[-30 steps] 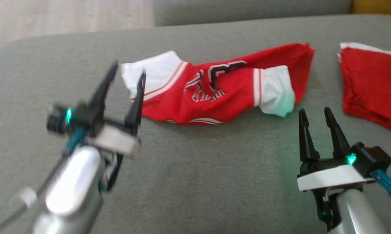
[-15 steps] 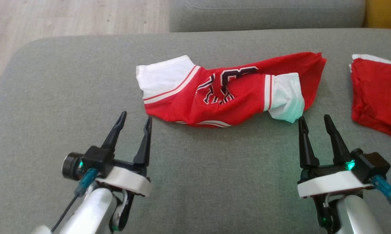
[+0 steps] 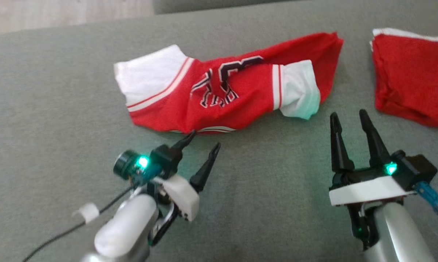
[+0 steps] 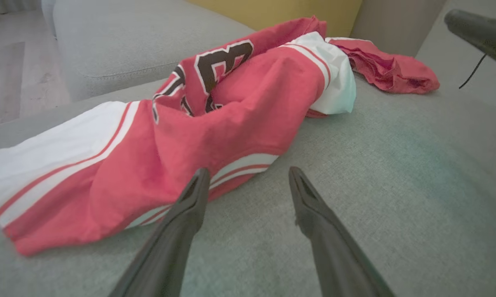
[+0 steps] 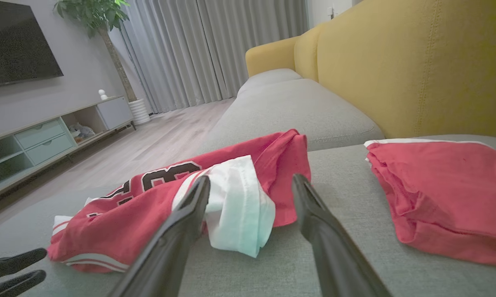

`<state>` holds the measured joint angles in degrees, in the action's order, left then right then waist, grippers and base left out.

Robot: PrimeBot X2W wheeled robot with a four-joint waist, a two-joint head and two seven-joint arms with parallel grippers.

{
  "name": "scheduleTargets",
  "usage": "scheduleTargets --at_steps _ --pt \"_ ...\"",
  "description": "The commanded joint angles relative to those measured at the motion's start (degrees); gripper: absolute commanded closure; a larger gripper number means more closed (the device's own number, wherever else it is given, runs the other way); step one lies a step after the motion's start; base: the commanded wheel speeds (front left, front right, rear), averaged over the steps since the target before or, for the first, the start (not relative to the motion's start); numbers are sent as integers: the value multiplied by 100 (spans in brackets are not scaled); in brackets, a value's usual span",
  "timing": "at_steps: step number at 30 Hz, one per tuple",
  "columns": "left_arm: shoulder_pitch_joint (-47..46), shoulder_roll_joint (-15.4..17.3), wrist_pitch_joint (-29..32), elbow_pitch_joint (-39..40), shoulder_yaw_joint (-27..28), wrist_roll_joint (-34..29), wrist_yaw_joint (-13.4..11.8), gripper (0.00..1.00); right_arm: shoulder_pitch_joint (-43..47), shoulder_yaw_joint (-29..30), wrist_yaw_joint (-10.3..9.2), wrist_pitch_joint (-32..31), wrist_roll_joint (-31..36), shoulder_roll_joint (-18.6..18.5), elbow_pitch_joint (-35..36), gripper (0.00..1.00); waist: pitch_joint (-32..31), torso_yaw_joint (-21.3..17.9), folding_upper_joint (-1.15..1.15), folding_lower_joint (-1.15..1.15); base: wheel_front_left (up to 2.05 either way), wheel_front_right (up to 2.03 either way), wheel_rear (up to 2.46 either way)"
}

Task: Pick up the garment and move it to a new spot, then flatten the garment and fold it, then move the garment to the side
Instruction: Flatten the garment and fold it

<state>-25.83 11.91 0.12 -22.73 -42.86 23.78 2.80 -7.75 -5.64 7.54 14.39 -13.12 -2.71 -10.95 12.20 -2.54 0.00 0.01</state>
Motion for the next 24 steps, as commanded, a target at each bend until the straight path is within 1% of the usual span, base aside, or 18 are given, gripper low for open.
scheduleTargets --at_steps 1,5,12,21,22,23,24 --pt "-334 43 31 110 139 -75 32 0 -174 -148 -5 61 -22 -17 213 0 205 -201 0 -1 0 0 0" --pt "-717 5 125 -208 22 -210 108 0 -261 -172 -5 61 -76 -17 254 0 421 -428 0 -1 0 0 0" --pt "-1142 -82 100 -789 -74 -339 135 0 -342 -194 -5 61 -191 -17 269 0 604 -740 0 -1 0 0 0" --pt "-1288 -187 10 -1289 -168 -346 146 0 -360 -219 -5 61 -256 -17 245 0 574 -905 0 -1 0 0 0" --pt "-1293 -200 17 -1342 -178 -334 151 20 -357 -219 -5 61 -258 -17 241 0 563 -908 0 -1 0 0 0" --pt "-1300 -209 11 -1382 -186 -323 161 100 -353 -216 -5 61 -258 -17 238 0 551 -908 0 -1 0 0 0" --pt "-1306 -212 -5 -1414 -197 -314 174 100 -349 -210 -5 61 -255 -17 235 0 536 -902 0 -1 0 0 0"
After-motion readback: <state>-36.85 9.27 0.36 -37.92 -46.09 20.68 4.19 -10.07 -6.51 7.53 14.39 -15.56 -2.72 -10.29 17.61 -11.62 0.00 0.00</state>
